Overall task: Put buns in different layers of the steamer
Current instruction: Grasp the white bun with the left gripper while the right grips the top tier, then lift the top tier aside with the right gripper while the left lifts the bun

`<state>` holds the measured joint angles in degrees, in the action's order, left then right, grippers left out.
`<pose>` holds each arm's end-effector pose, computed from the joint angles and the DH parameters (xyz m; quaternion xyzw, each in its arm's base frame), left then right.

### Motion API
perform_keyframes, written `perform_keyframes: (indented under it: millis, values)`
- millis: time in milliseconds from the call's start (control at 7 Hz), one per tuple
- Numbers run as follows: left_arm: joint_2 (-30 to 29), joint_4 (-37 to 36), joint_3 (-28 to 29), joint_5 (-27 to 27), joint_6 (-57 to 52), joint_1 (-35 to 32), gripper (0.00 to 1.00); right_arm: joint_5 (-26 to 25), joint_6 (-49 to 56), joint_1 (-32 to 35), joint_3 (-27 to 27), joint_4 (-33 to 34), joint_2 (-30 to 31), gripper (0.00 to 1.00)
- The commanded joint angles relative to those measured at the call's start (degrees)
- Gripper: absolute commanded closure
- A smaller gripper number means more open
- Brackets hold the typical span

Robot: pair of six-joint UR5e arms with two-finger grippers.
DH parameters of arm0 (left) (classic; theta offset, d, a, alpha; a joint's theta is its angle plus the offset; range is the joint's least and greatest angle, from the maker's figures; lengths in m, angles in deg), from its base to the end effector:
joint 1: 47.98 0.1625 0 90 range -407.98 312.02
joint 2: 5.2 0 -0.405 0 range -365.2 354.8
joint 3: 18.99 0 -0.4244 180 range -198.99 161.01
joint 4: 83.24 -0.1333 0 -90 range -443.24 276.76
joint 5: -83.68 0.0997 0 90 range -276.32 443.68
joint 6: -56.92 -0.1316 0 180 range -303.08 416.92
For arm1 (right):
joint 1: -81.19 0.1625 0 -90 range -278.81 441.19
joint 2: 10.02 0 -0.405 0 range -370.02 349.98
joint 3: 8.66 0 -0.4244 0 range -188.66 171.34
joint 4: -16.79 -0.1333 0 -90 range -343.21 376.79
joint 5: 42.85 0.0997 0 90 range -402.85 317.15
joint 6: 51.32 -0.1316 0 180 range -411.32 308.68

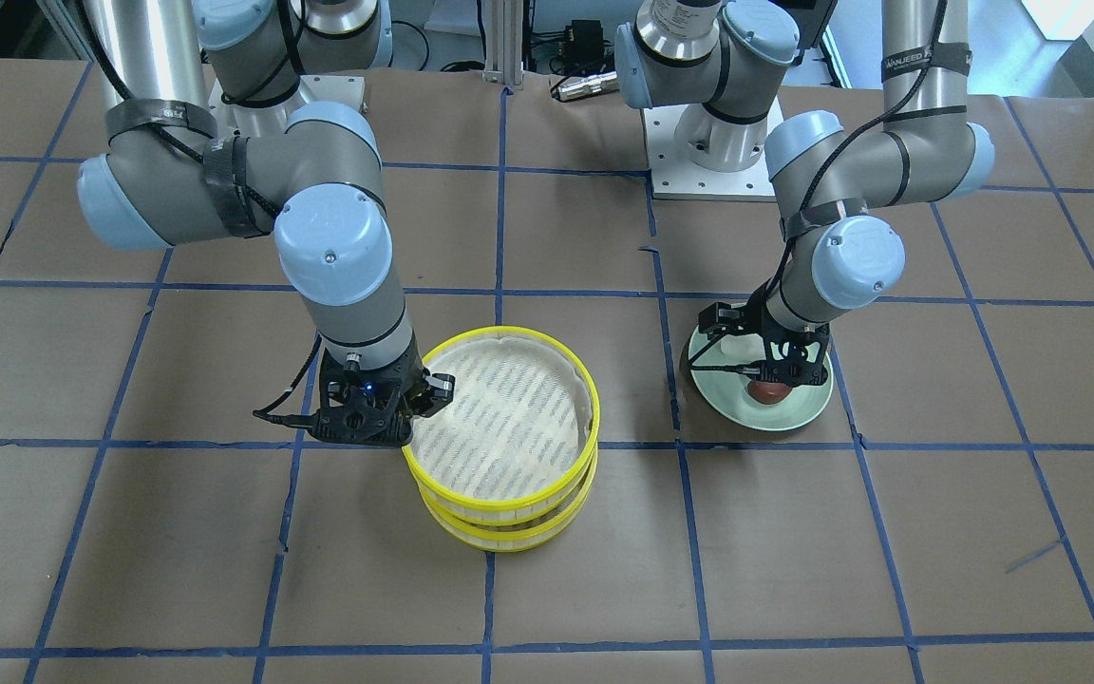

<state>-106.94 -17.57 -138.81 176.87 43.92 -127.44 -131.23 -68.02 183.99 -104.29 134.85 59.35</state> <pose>-0.0404 -0.4716 0.1224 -0.0254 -0.9880 -0.1522 0.0036 0.2725 -0.5811 0.2254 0.0338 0.9992 -0.0116 0.0177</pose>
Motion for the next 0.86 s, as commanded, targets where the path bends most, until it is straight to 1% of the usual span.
perform_keyframes:
  millis: [0,143,286,429,571,714]
  values:
    - [-0.7,0.4,-0.1,0.5,0.0,0.4,0.04,-0.1,0.8,0.2,0.3,-6.1,4.6,0.93]
    - [-0.8,0.6,-0.1,0.4,0.3,0.4,0.19,-0.2,3.1,-1.4,0.1,-9.0,6.6,0.93]
    - [-0.8,0.6,-0.1,0.2,0.7,0.4,0.66,-0.5,8.6,-4.4,0.1,-8.9,7.4,0.93]
    - [-0.7,0.6,-0.1,-0.1,0.8,0.4,0.89,-0.5,11.1,-9.2,0.1,-9.3,7.5,0.92]
    - [0.0,0.5,0.7,-0.4,2.6,0.3,0.91,-0.2,15.3,-13.8,0.2,-9.3,7.8,0.92]
    - [1.3,-0.3,3.2,0.0,6.7,-0.9,0.91,-0.2,19.8,-17.5,0.3,-9.3,8.1,0.92]
